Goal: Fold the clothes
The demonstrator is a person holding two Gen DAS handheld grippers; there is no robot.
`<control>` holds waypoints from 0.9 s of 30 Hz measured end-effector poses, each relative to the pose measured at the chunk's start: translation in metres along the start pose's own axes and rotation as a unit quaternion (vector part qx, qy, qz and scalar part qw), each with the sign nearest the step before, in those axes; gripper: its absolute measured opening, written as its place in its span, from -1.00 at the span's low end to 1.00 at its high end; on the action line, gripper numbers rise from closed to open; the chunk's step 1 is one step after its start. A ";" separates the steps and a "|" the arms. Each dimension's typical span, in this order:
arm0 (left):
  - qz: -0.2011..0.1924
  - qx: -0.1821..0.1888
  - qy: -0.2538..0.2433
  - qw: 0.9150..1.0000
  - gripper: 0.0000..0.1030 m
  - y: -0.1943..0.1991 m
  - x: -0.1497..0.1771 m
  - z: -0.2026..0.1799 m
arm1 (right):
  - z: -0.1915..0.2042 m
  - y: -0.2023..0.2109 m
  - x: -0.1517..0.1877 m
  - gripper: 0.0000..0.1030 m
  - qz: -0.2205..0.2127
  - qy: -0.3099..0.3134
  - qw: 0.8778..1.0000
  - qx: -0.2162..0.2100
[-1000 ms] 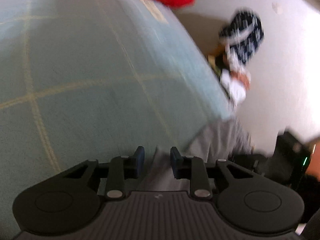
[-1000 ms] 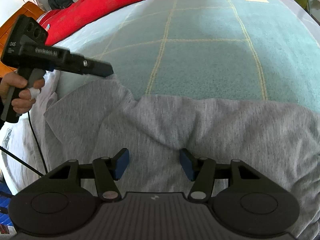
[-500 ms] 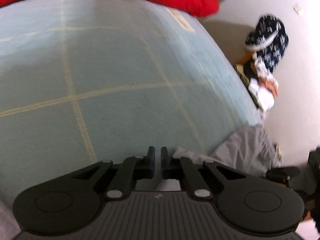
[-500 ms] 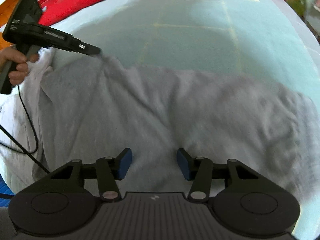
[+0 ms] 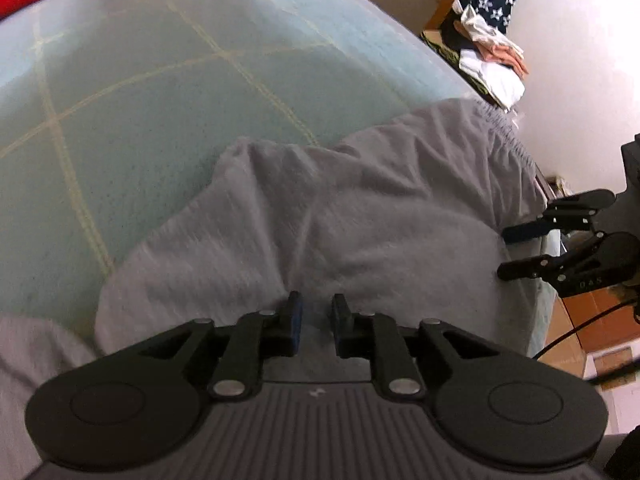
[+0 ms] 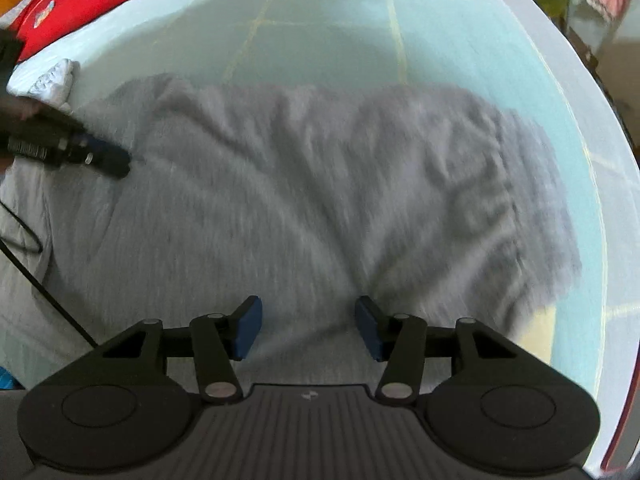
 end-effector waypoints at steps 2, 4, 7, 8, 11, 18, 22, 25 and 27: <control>-0.003 -0.007 0.011 1.000 -0.35 0.005 -0.001 -0.002 | -0.007 0.009 -0.002 0.12 -0.007 -0.023 1.000 -0.008; -0.003 -0.016 0.014 1.000 -0.31 0.007 -0.001 -0.003 | -0.020 0.022 -0.007 0.14 -0.033 -0.077 0.996 -0.024; -0.002 -0.029 0.015 0.999 -0.24 0.005 0.000 -0.007 | -0.055 0.042 -0.007 0.23 -0.078 -0.163 0.983 -0.028; -0.004 -0.031 0.016 0.999 -0.22 0.006 0.001 -0.008 | -0.067 0.046 -0.006 0.26 -0.089 -0.183 0.979 -0.026; -0.007 -0.035 0.025 0.999 -0.10 0.005 0.002 -0.010 | -0.093 0.055 0.001 0.33 -0.117 -0.233 0.965 -0.033; 0.001 -0.038 0.058 0.998 0.10 -0.005 0.003 -0.015 | -0.126 0.035 0.027 0.48 -0.173 -0.360 0.912 -0.095; 0.009 -0.034 0.085 0.996 0.15 -0.009 0.000 -0.012 | -0.136 0.009 0.028 0.53 -0.195 -0.389 0.889 -0.144; 0.016 -0.031 0.100 0.994 0.17 -0.012 -0.002 -0.011 | -0.139 0.002 0.017 0.66 -0.223 -0.398 0.873 -0.171; 0.021 -0.030 0.107 0.994 0.18 -0.013 -0.004 -0.010 | -0.143 0.000 0.009 0.72 -0.243 -0.398 0.864 -0.192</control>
Point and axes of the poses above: each gripper's, at about its wrist camera, not at the fingertips, and y roughly against the way its jaws point, z to its left, x to its underside, the point moved 10 cm from there along -y, roughly the way its jaws point, and after that the axes turned 3 degrees about -z, right-handed, at the moved point
